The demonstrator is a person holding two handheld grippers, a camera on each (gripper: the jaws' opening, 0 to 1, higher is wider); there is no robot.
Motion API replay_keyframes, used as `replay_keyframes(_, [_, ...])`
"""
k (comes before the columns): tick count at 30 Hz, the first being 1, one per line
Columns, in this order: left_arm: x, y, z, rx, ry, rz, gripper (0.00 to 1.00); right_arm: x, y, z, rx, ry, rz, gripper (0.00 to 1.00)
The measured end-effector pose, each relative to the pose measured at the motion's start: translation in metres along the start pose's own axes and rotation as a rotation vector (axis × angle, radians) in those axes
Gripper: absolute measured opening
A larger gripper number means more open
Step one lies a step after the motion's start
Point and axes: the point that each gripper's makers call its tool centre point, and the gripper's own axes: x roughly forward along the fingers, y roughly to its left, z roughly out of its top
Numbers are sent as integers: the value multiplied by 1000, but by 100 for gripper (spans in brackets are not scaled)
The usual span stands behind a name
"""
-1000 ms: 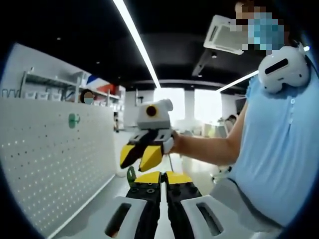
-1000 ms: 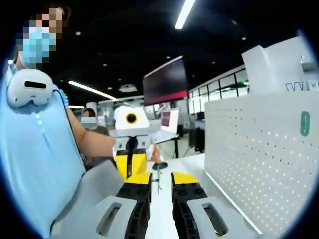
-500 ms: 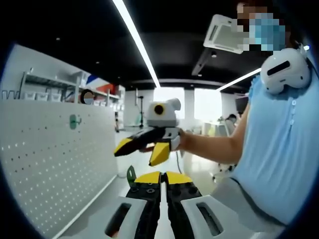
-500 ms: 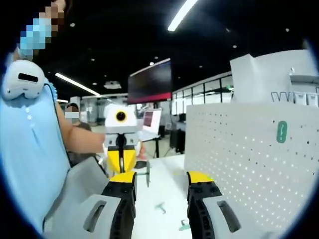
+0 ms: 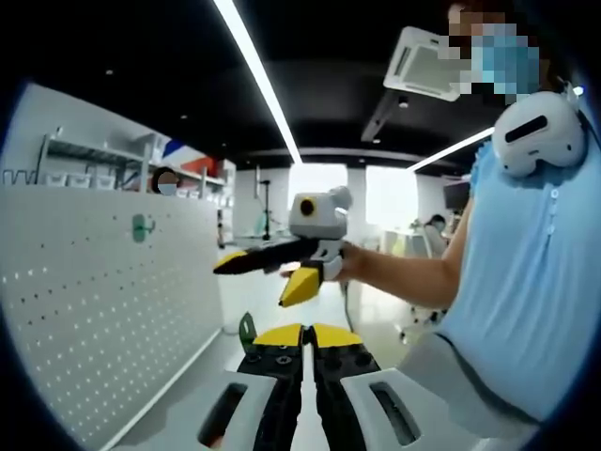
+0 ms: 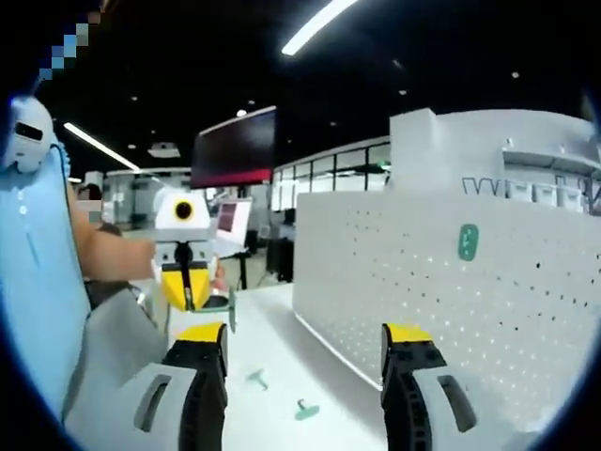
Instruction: Insert the hook assembly into the mounting plate slot until the hook locks in place.
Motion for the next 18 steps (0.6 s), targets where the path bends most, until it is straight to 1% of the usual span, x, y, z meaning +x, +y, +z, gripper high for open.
replay_keyframes(2, [0,0,0,0,-1,0,2,-2,-3,1,-20,0,-31,73])
replay_keyframes(3, [0,0,1,0,-2,-1,2,-3,-5,0,-14,6,-48,75])
replay_keyframes(4, [0,-1,0,1,-1,-1,2,-4,-6,2,-16,-4,-58,77])
replay_keyframes(5, [0,-1,0,1,0,-1,2,-5,-12,1,-8,1,-94,79])
replay_keyframes(6, [0,-1,0,-1,0,-2,2,-7,-16,-2,-9,19,-121,82])
replay_keyframes(7, [0,-1,0,0,1,-1,2,-8,-18,-4,-31,32,-134,82])
replay_keyframes(9, [-1,0,-1,-2,2,0,2,-9,-25,-6,-38,48,-174,85])
replay_keyframes(11, [-1,1,-2,-5,3,1,2,-11,-28,-6,-39,44,-175,86])
replay_keyframes(14, [-1,3,-2,-6,4,3,2,-16,-35,-4,-27,36,-213,89])
replay_keyframes(18, [-2,8,-3,-10,6,7,2,-19,-39,-4,-33,43,-230,89])
